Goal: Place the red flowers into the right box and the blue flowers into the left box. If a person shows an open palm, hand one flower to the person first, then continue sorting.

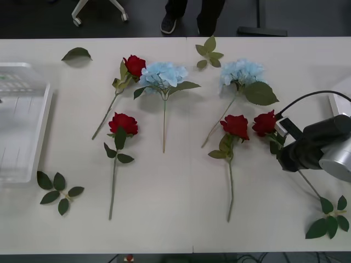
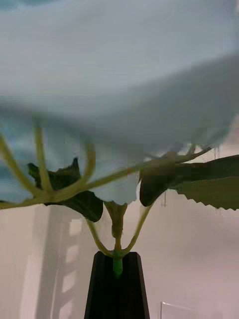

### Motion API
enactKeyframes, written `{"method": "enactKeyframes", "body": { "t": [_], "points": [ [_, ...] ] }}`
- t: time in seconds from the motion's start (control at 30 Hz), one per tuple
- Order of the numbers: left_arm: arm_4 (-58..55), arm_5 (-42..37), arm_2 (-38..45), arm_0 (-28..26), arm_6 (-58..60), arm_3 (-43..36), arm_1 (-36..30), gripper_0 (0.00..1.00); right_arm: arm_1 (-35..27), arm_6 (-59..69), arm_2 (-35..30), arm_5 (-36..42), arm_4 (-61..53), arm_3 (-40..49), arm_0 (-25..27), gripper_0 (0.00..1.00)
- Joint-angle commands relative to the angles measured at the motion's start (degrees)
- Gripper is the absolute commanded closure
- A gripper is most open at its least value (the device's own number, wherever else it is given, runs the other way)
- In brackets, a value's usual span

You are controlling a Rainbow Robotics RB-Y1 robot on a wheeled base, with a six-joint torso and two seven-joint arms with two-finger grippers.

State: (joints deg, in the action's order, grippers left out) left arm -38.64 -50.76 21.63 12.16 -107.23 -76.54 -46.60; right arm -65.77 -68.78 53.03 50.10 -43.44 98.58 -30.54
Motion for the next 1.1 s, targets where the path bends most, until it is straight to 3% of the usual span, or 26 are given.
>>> {"method": "enactKeyframes", "body": {
  "t": [0.03,0.2,0.23,0.27,0.3,0.43,0.5,0.6,0.73,0.9,1.1],
  "points": [
    [0.76,0.49,0.6,0.59,-1.14,-0.8,1.69,1.0,0.55,1.9,-0.03,0.08,0.29,0.21,-0.31,1.0],
    [1.28,0.4,0.25,0.67,-1.05,-0.8,2.57,0.99,0.47,1.9,-0.03,-0.62,0.29,0.47,-0.22,1.0],
    [1.28,0.49,0.16,0.59,-0.96,-0.8,2.57,0.94,0.2,1.9,-0.03,-1.06,0.29,0.73,-0.22,1.0],
    [1.28,0.49,-0.01,0.67,-0.87,-0.8,2.57,0.75,-0.24,1.99,-0.12,-1.68,0.11,1.26,-0.4,1.0],
    [1.28,0.49,-0.1,0.59,-0.79,-0.8,2.57,0.62,-0.85,2.08,-0.38,-2.29,-0.06,2.05,-0.4,1.0],
    [0.93,0.57,-0.54,0.76,-0.87,-0.8,2.57,0.31,-2.52,1.9,-3.89,-1.06,-1.65,4.42,-0.4,1.0],
    [0.58,0.49,-0.89,0.94,-1.05,-0.8,2.57,0.21,-2.87,1.37,-6.79,0.87,-2.53,4.86,-0.4,1.0],
    [0.23,-2.06,-0.98,1.82,-1.14,-1.68,2.57,0.17,-3.93,0.76,-10.22,3.16,-3.58,5.13,-0.4,1.0],
    [-0.47,-11.91,-0.1,4.28,-0.87,-6.6,2.57,0.16,-5.69,0.41,-14.53,5.36,-4.55,5.04,-0.4,1.0],
    [-1.62,-24.12,-1.33,11.05,-0.26,-12.32,2.57,0.12,-7.01,-1.26,-22.35,9.05,-5.95,3.63,-0.49,1.0],
    [-2.58,-27.64,-8.01,16.32,3.08,-15.74,2.65,0.02,-7.27,-9.35,-24.72,11.16,-7.36,-1.55,-2.25,1.0]
  ]
}}
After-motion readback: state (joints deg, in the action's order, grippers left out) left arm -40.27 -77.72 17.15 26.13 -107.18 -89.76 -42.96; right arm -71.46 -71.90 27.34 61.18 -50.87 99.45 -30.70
